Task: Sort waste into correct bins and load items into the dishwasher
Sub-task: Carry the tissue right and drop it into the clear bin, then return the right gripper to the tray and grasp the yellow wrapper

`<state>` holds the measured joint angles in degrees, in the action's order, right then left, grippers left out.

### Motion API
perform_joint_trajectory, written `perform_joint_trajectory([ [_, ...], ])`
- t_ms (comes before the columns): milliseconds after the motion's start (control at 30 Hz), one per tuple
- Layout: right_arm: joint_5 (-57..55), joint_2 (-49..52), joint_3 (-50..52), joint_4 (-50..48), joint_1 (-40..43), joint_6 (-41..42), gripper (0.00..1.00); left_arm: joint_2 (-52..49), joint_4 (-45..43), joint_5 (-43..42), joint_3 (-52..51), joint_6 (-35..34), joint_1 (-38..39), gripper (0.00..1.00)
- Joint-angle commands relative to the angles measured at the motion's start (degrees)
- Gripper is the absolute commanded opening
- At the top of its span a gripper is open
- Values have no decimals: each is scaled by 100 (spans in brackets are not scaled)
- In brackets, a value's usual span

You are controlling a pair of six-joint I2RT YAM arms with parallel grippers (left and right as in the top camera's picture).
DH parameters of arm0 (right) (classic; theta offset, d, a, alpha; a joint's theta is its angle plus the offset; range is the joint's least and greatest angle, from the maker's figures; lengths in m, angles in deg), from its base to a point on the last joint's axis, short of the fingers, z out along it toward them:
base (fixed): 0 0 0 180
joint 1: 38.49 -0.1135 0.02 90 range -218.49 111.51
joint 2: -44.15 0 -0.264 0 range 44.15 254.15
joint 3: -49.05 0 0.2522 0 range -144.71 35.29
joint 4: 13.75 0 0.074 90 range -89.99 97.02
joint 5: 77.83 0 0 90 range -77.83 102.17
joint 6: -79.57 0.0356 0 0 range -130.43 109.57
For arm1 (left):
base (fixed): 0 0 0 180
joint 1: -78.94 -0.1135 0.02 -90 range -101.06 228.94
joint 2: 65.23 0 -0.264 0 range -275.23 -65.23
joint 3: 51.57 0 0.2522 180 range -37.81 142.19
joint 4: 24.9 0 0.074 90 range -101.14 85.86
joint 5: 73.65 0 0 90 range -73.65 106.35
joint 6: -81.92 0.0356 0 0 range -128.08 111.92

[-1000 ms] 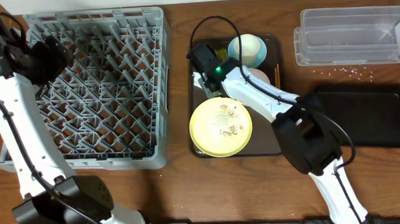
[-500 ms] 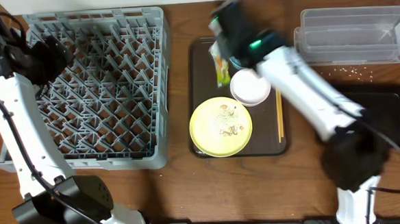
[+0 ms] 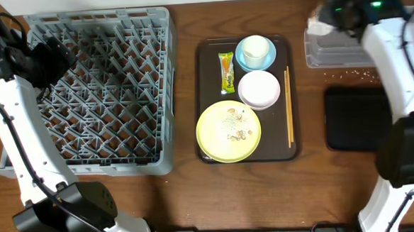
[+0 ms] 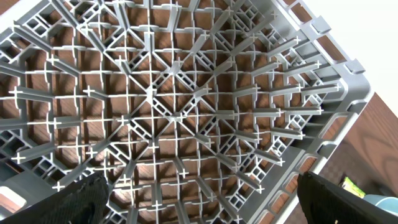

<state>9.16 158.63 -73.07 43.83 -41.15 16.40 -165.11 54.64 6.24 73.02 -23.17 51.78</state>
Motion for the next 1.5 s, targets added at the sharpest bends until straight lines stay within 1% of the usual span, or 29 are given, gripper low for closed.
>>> perform_joint_trajectory([
  [0, 68, -7, -26, 120, 452, 315, 1, -9, 17, 33, -24, -24, 11, 98],
  [167, -57, 2, 188, 149, 748, 321, 1, -9, 17, 33, -24, -24, 11, 98],
  [200, -118, 2, 249, 138, 765, 321, 7, -9, 17, 33, -24, -24, 11, 98],
  [233, -166, 2, 328, 111, 774, 317, 27, -9, 17, 33, -24, -24, 11, 98],
  [267, -168, 2, 389, 63, 774, 315, 70, -9, 17, 33, -24, -24, 11, 98],
  [300, -164, 2, 446, 11, 774, 315, 98, -9, 17, 33, -24, -24, 11, 98],
  [333, -136, 2, 492, -39, 772, 313, 99, -9, 17, 33, -24, -24, 11, 98],
  [433, 70, 0, 507, -59, 730, 293, 99, -9, 17, 33, -24, -24, 11, 98],
  [500, 608, -39, 507, -74, 695, 83, 99, -9, 17, 33, -24, -24, 11, 98],
  [600, 2020, -70, 507, -138, 625, -302, 99, -9, 17, 33, -24, -24, 11, 98],
  [667, 3171, -70, 507, -337, 551, -780, 99, -9, 17, 33, -24, -24, 11, 98],
  [700, 3569, -70, 507, -468, 470, -925, 99, -9, 17, 33, -24, -24, 11, 98],
  [733, 3650, -83, 507, -553, 378, -925, 99, -9, 17, 33, -24, -24, 11, 98],
  [833, 3335, -162, 505, -723, -66, -848, 99, -9, 17, 33, -24, -24, 11, 98],
  [900, 2540, -221, 501, -839, -780, -848, 99, -9, 17, 33, -24, -24, 11, 98],
  [1067, 1558, -190, 501, -1012, -1784, -927, 99, -9, 17, 33, -24, -24, 11, 98],
  [1133, 920, -142, 503, -1027, -2181, -931, 99, -9, 17, 33, -24, -26, 11, 98],
  [1167, 431, -74, 503, -1032, -2470, -931, 95, -9, 17, 33, -24, -24, 11, 98],
  [1233, -11, 81, 503, -1095, -2771, -931, 76, -9, 17, 33, -24, -24, 11, 98],
  [1267, -162, 295, 503, -1211, -2979, -931, 64, -9, 17, 33, -24, -24, 11, 98],
  [1300, -162, 415, 503, -1287, -3062, -931, 62, -9, 17, 33, -24, -24, 11, 98],
  [1467, -144, 1165, 485, -1484, -3344, -935, 62, -9, 17, 33, -24, -24, 11, 98],
])
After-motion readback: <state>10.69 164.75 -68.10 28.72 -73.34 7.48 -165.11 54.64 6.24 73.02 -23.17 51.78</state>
